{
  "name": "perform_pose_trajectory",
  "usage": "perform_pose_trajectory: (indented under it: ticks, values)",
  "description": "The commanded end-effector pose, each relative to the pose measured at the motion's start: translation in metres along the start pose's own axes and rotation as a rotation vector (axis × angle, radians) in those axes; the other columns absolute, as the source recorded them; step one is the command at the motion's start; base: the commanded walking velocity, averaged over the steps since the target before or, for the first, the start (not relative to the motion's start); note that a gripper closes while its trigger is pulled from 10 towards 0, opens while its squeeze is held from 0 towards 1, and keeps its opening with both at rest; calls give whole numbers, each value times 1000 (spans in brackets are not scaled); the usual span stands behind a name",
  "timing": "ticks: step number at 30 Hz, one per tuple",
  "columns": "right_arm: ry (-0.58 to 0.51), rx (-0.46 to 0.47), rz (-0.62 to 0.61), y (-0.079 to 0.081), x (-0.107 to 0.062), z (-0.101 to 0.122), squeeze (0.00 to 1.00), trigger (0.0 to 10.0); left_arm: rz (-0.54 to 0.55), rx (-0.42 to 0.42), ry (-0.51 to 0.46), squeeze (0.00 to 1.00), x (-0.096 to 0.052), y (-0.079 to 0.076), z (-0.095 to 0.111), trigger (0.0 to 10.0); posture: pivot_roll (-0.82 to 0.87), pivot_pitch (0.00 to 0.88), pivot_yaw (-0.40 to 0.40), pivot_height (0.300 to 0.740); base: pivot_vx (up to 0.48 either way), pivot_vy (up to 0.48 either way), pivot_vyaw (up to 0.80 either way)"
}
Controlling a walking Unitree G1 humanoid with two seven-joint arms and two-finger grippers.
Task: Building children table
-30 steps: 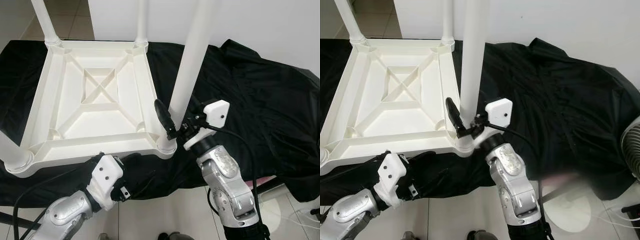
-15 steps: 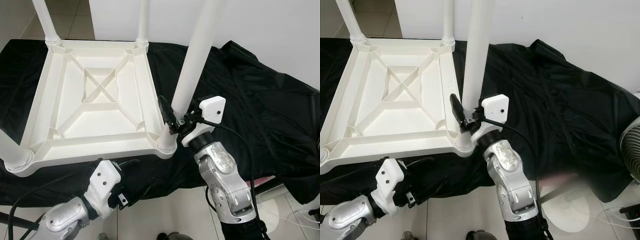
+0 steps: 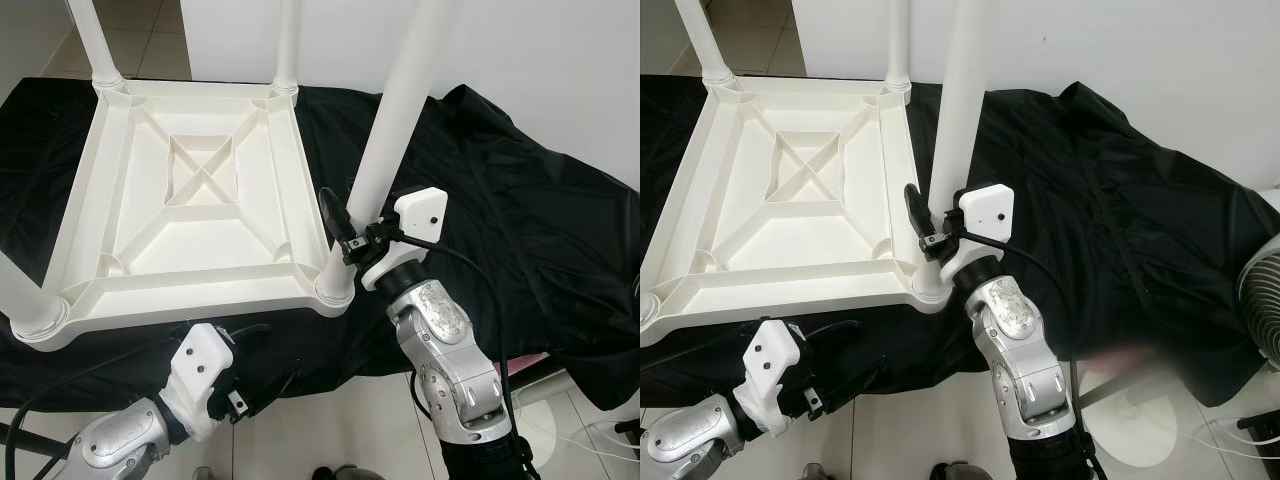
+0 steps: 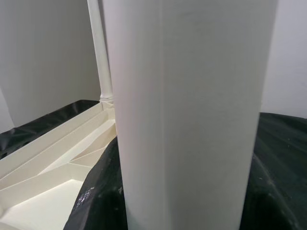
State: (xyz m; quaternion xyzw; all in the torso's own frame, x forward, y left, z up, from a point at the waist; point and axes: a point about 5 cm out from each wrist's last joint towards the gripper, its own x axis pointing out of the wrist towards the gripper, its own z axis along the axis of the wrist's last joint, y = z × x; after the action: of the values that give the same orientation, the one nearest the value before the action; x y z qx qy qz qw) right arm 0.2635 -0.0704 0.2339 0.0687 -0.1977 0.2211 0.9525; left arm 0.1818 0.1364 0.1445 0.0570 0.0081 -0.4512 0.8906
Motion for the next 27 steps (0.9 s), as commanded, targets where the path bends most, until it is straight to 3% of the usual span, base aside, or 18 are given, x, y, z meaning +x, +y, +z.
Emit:
perform_pose_trajectory:
  ticks: [1,4,6,14,15,19,27]
  values:
    - [-11,17,-47,-5,-1,4,0,10000,-41,-15,17,0,-2,-3,-2,10000,67,130,-100,740,0,0,0]
    - [2,64,-106,-9,-2,2,0,10000,-37,-24,26,0,-4,-4,-5,10000,67,132,-101,740,0,0,0]
    - [19,151,-168,-12,-4,-2,0,10000,-44,-39,35,0,-5,-6,-7,10000,67,132,-101,740,0,0,0]
    - [62,321,-259,-17,-10,-10,0,10000,-46,-64,67,0,-9,-8,-14,10000,59,144,-92,740,0,0,0]
    - [77,381,-294,-20,-14,-14,0,10000,-41,-70,73,0,-11,-6,-16,10000,55,146,-92,740,0,0,0]
    - [85,421,-316,-22,-17,-16,0,10000,-37,-73,76,0,-12,-5,-17,10000,54,146,-91,740,0,0,0]
    - [119,629,-443,-42,-37,-29,0,10000,13,-74,112,0,-16,7,-27,10000,37,148,-79,740,0,0,0]
